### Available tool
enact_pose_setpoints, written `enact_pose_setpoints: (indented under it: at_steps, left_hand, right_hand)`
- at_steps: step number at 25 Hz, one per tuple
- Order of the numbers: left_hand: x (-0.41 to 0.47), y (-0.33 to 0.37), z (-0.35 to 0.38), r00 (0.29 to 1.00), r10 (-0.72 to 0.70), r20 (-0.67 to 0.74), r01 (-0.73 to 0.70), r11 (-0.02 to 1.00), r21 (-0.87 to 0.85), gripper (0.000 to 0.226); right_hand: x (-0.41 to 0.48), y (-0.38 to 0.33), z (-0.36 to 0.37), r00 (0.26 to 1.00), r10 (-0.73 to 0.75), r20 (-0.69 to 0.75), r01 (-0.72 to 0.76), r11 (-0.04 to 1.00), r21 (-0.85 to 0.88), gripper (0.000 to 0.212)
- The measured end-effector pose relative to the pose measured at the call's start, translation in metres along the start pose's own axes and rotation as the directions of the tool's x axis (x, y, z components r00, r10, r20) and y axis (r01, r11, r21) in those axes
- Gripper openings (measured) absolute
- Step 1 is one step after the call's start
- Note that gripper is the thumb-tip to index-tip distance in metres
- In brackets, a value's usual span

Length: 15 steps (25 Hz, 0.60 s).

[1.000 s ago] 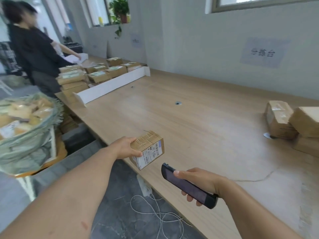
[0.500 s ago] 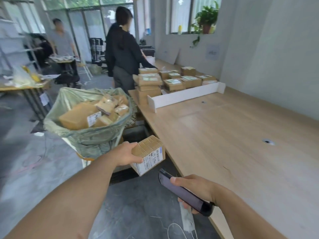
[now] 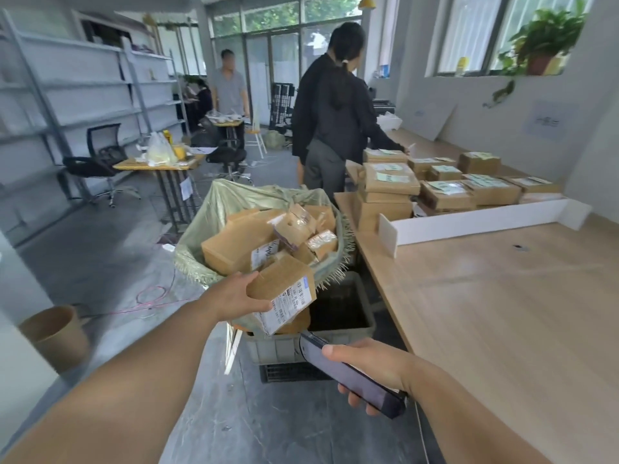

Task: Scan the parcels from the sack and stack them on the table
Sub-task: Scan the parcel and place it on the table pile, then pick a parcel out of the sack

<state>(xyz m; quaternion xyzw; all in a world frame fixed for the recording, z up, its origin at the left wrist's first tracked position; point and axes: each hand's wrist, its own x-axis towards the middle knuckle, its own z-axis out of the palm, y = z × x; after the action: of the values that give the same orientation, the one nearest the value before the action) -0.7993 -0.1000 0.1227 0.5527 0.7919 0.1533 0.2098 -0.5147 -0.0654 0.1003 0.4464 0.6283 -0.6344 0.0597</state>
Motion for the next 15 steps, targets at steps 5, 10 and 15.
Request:
enact_pose_setpoints:
  at_steps: [5,10,15]
  left_hand:
    - [0.046,-0.011,-0.037,0.992,-0.096,-0.085,0.097,0.995,0.012,0.087]
    - [0.089,-0.023,-0.075,0.975,-0.159,-0.157,0.166,0.986,0.028,0.09]
    - [0.15,-0.06,-0.109,0.956,-0.192,-0.223,0.207,0.977,0.045,0.09]
  right_hand:
    - [0.052,-0.057,-0.046,0.992,-0.098,0.073,0.104,0.992,-0.077,0.067]
    - [0.101,-0.108,-0.077,0.979,-0.197,0.059,0.205,0.965,-0.163,0.043]
    - [0.172,-0.159,-0.081,0.988,-0.133,0.081,0.147,0.97,-0.194,0.07]
